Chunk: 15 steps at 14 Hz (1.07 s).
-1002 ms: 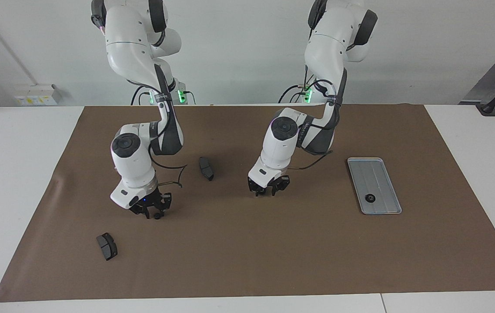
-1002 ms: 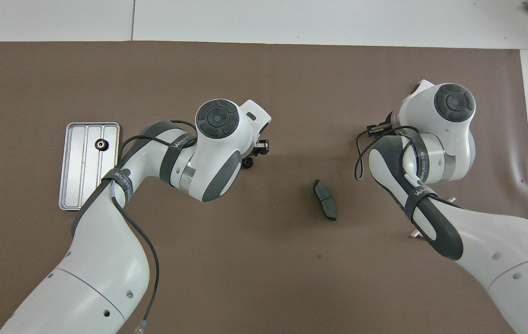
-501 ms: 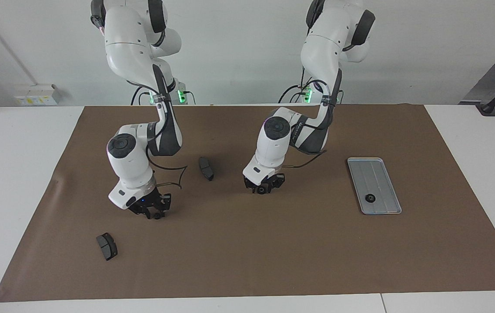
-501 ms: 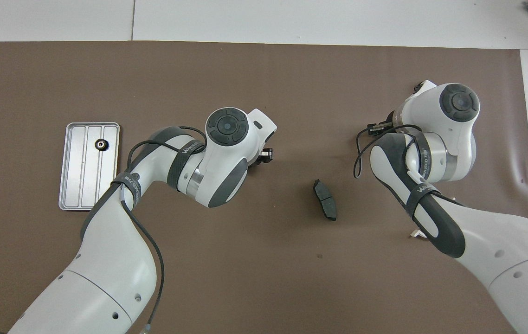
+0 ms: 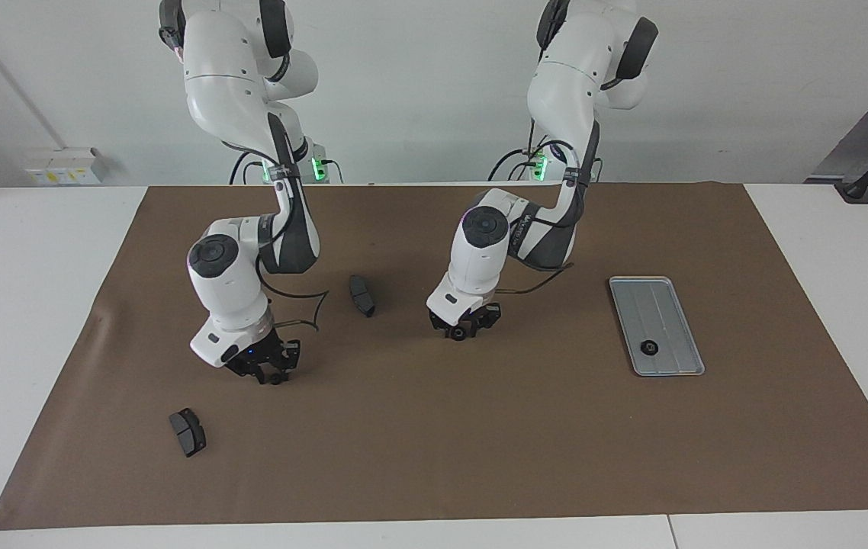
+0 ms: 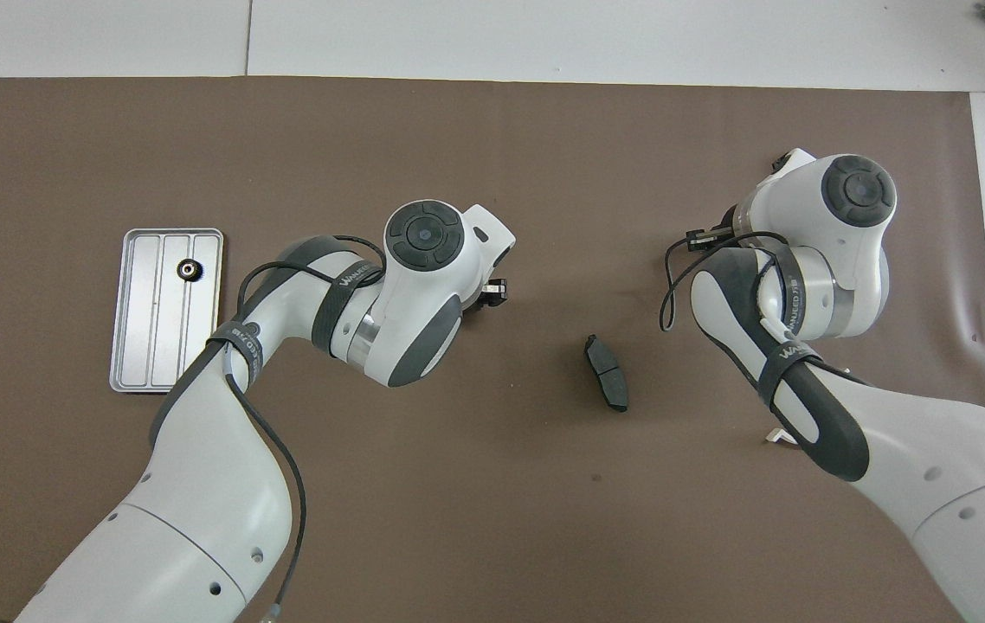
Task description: Pick bearing gear from pile to tray
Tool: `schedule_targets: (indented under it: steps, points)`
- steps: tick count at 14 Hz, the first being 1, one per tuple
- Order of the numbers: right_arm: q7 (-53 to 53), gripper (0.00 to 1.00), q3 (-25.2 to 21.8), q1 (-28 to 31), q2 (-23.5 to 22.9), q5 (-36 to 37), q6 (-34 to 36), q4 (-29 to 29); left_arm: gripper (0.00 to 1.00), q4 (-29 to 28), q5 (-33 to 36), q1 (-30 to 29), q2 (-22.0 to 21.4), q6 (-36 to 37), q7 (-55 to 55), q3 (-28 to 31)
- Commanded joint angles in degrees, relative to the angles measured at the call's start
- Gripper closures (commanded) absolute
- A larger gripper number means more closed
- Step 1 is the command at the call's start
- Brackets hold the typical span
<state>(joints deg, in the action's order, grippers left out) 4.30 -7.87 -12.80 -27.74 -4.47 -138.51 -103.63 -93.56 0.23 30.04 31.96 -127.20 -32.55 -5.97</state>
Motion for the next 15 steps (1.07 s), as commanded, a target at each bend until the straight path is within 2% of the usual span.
schedule_targets:
  steps: [1,5,7,10,13,15]
  points:
    - [1.2,1.0,0.8,0.8,-0.3,-1.3,-1.6,-0.8,0.53,-0.7,1.3,0.9,-0.6,0.7,-1.3,0.9]
    - [-0.4,1.0,0.7,0.3,0.7,-1.3,-0.4,-0.1,0.64,-0.6,1.3,0.9,-0.6,1.3,-1.4,0.9]
    - [-2.4,1.0,0.7,0.1,2.5,-1.2,1.6,0.1,0.76,-0.6,1.3,0.9,-0.6,1.3,-1.3,0.8]
    - [-4.1,1.0,0.7,0.1,5.1,-1.2,4.6,0.3,0.86,-0.4,1.2,0.6,-0.6,1.3,-1.1,0.9]
    - [-9.6,1.0,1.3,-0.5,8.2,-1.2,11.0,2.1,0.87,2.8,1.2,-1.1,-0.6,3.7,-0.5,1.3]
    - [-12.1,1.0,1.3,-1.7,10.6,-1.2,14.6,2.7,0.87,4.9,1.5,-5.3,-0.6,5.5,1.2,1.3]
